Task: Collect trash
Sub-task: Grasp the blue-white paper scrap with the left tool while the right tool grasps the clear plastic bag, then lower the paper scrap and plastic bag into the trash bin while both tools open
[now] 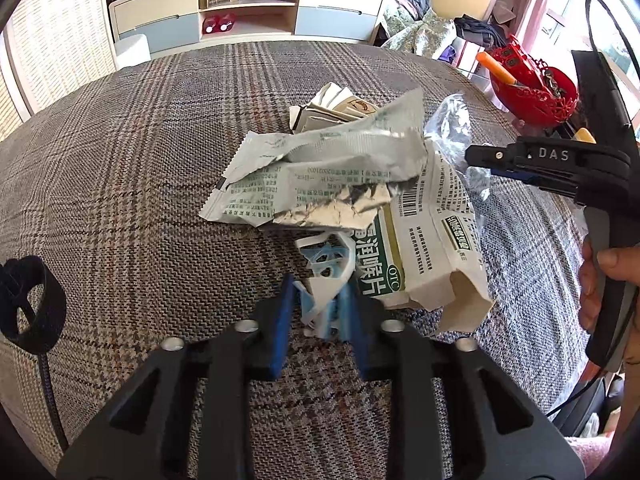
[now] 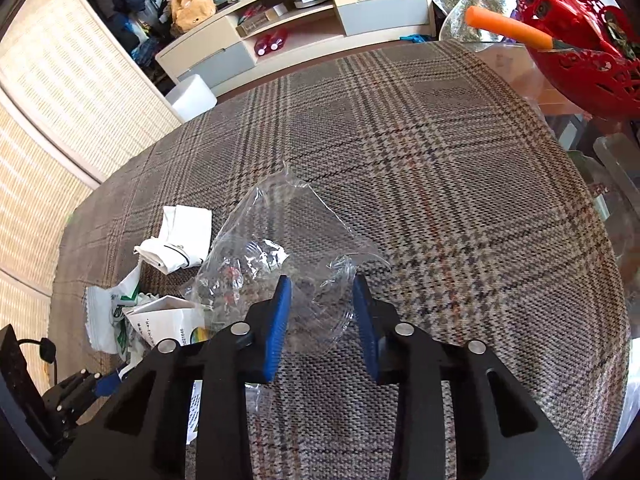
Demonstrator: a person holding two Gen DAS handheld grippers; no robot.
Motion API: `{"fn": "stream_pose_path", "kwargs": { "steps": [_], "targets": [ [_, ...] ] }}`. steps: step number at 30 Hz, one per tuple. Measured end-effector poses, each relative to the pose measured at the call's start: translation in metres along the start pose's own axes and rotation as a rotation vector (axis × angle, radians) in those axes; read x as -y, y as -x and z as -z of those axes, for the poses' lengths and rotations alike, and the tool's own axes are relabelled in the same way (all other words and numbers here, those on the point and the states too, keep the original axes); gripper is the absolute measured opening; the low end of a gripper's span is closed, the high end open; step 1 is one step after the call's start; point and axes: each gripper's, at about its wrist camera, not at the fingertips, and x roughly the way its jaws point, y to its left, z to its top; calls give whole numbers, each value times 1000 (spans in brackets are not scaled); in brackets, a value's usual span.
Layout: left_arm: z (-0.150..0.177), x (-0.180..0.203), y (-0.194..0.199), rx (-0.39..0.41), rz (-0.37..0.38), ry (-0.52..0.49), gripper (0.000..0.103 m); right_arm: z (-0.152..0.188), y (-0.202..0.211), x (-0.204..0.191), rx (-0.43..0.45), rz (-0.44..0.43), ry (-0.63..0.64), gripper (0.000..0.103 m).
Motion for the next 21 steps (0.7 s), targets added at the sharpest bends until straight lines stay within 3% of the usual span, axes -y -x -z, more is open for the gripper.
{"fn": "stream_pose_path", "kwargs": {
  "steps": [13,21],
  "targets": [
    [40,-4,34,8,-54,17,12,30,65,38,57,60,-6,29],
    [85,21,70,12,-42,4,12,81,124,49,70,52,29,29]
  ]
}}
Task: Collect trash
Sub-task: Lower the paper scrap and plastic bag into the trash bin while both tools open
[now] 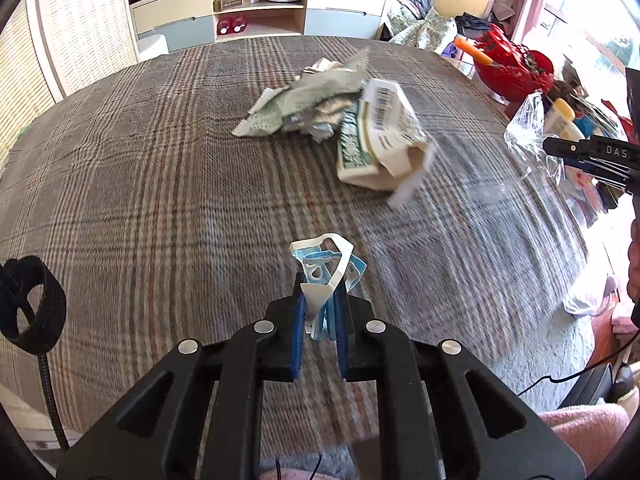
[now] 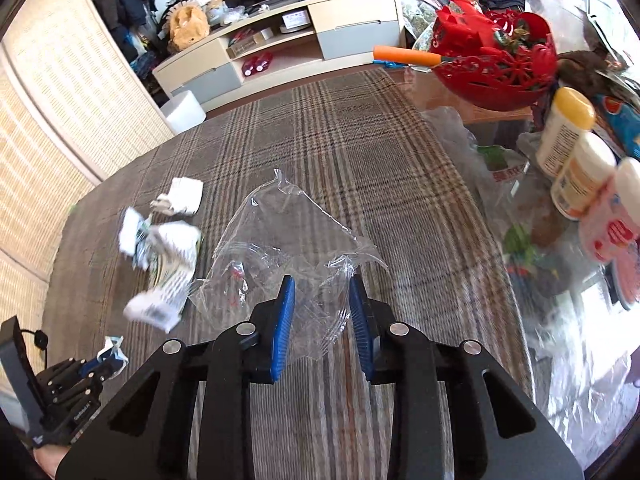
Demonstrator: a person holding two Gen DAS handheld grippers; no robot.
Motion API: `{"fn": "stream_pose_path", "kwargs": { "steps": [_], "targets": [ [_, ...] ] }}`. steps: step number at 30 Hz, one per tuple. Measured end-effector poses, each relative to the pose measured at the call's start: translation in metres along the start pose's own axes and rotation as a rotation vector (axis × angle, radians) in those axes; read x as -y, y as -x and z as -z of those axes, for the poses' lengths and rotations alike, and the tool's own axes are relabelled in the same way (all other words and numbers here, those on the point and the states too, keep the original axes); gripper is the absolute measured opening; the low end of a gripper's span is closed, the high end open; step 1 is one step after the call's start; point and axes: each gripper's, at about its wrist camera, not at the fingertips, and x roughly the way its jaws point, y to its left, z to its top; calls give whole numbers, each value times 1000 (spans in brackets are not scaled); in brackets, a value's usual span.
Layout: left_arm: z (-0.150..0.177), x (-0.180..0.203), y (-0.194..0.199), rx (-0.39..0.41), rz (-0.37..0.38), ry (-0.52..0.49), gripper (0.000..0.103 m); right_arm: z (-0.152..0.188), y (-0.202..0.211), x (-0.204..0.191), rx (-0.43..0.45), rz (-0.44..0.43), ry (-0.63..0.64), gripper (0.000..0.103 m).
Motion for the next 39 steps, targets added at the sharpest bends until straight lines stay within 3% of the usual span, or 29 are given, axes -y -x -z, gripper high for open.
{"fn": "stream_pose_path", "kwargs": {
  "steps": [10,17,27,39],
  "targets": [
    [70,45,47,22,42,-20,12,91,64,-3,-4,-39,75,29],
    [117,65,59,35,54,-7,12,144,72,-4,-37,-59,88,29],
    [179,80,32,-27,94,25,12,209,31,-5,-153,-71,72,29],
    [206,84,-22,-122,104,43,12,240,-34,-15,-268,-84,48,29]
  ]
}}
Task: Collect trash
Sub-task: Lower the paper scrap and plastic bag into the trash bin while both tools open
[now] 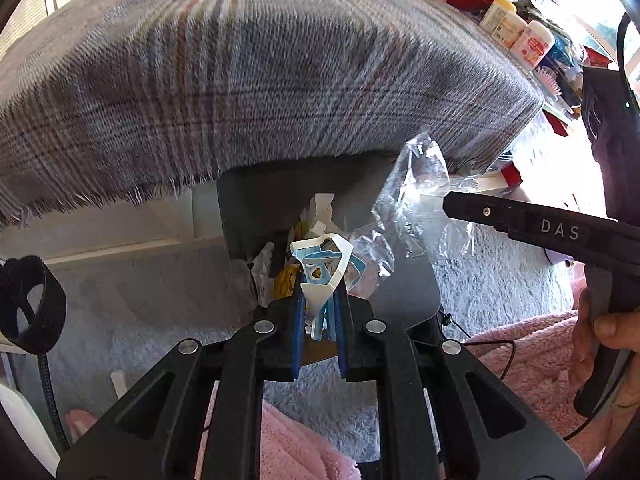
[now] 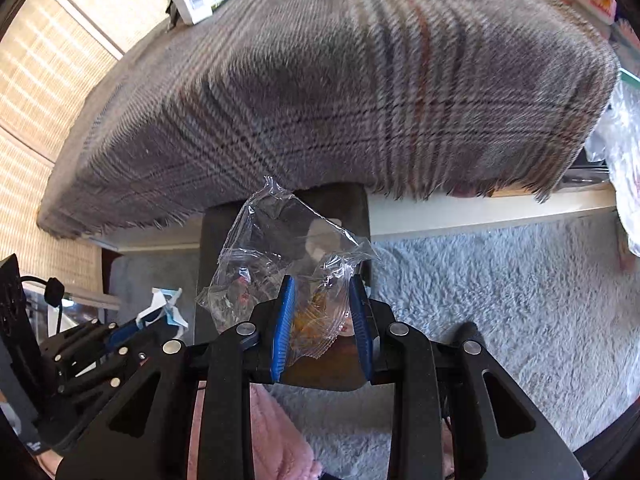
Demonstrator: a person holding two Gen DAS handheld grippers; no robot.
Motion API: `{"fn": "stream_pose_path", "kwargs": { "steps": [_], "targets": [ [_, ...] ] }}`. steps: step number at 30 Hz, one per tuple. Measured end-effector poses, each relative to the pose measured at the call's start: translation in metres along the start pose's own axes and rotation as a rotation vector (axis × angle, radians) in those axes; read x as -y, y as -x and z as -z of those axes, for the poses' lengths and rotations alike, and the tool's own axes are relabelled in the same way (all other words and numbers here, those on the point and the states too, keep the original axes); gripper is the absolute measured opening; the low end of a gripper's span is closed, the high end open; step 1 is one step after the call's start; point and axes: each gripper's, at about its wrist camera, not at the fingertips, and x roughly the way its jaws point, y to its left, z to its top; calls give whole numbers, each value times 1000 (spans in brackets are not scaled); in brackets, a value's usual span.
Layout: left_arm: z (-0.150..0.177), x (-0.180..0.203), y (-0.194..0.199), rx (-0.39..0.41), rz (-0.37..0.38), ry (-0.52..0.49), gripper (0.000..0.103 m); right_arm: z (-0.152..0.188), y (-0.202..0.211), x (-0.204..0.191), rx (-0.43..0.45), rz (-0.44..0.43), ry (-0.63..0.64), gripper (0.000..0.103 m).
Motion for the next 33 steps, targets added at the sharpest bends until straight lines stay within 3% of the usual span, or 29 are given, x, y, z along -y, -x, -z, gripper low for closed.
{"fn": "stream_pose_path", "kwargs": {
  "steps": [9,20,23,25,26,31,33],
  "targets": [
    [3,-15,-38,-47,11,33,12,6,-28,-12,-33,14,22,29],
    [-3,-13,-55,-69,20,24,15,0,-28,-16,-9,-12,1,32],
    [-7,-15,-53,-61,12,30,28,-2,-29,-10,-8,-7,-13,40],
    [-8,-18,-50,-56,5,31,39,-3,-27,-8,0,4,-17,61],
    [-8,-18,-48,-53,1,29,42,-3,-26,-8,4,8,-16,64],
    [-10,-18,-36,-27,-17,25,87,-6,-19,-1,28,12,-24,94],
    [-10,-18,-33,-25,-18,21,95,-6,-19,-2,33,4,-26,100]
  ]
}}
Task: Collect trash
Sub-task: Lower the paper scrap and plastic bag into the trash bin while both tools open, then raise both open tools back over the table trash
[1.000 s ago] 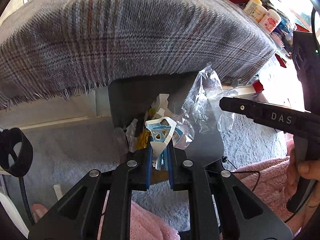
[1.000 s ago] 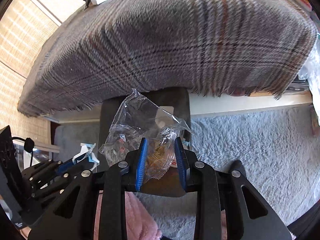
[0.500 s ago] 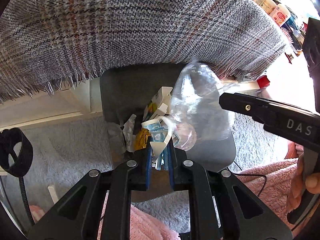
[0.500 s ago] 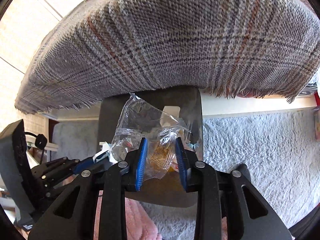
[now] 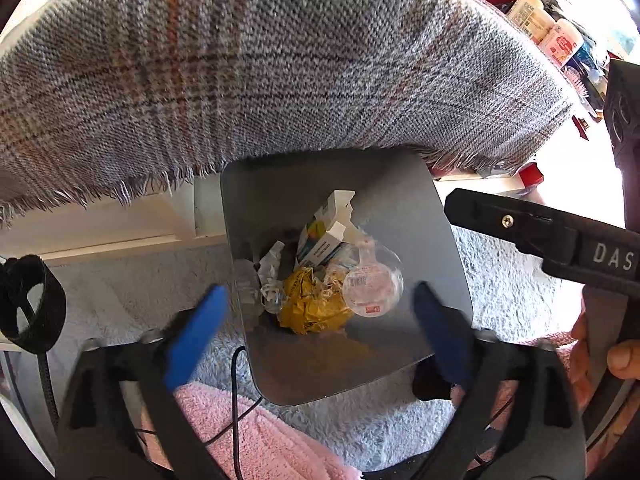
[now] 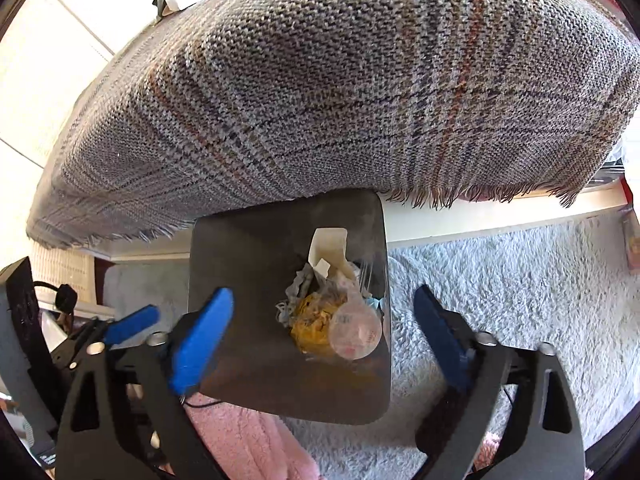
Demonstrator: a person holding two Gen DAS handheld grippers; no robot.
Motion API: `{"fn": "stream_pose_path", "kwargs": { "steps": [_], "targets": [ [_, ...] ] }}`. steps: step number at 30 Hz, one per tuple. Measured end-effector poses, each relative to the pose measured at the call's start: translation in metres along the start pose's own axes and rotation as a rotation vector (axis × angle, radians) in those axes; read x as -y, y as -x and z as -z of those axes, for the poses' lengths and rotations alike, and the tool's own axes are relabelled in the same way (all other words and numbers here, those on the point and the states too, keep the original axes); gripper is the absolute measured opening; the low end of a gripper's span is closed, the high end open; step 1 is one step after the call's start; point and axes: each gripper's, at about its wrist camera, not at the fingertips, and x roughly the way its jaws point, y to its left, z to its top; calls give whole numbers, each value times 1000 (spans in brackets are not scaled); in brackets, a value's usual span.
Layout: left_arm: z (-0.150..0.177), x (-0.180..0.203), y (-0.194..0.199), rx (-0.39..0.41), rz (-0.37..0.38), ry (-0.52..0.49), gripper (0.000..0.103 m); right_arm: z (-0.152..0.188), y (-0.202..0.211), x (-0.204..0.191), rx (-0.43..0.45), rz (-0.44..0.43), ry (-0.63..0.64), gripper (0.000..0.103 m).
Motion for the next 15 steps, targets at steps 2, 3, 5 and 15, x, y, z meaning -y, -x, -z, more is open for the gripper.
{"fn": "stream_pose_path", "kwargs": {
  "steps": [2,3,5,15],
  "targets": [
    [-1,-1,1,-21,5,-6,95,-1,2,0,7,-9,6,100],
    [-1,-2,1,-27,5,-9,95,-1,3,0,13,-11,10,100],
    [-2,-1,5,-22,6,-15,95,-2,6,0,25,-17,6,100],
    [-20,-11,58,74,4,-15,95,-20,46,8,103,-97,-60,100]
  ]
}}
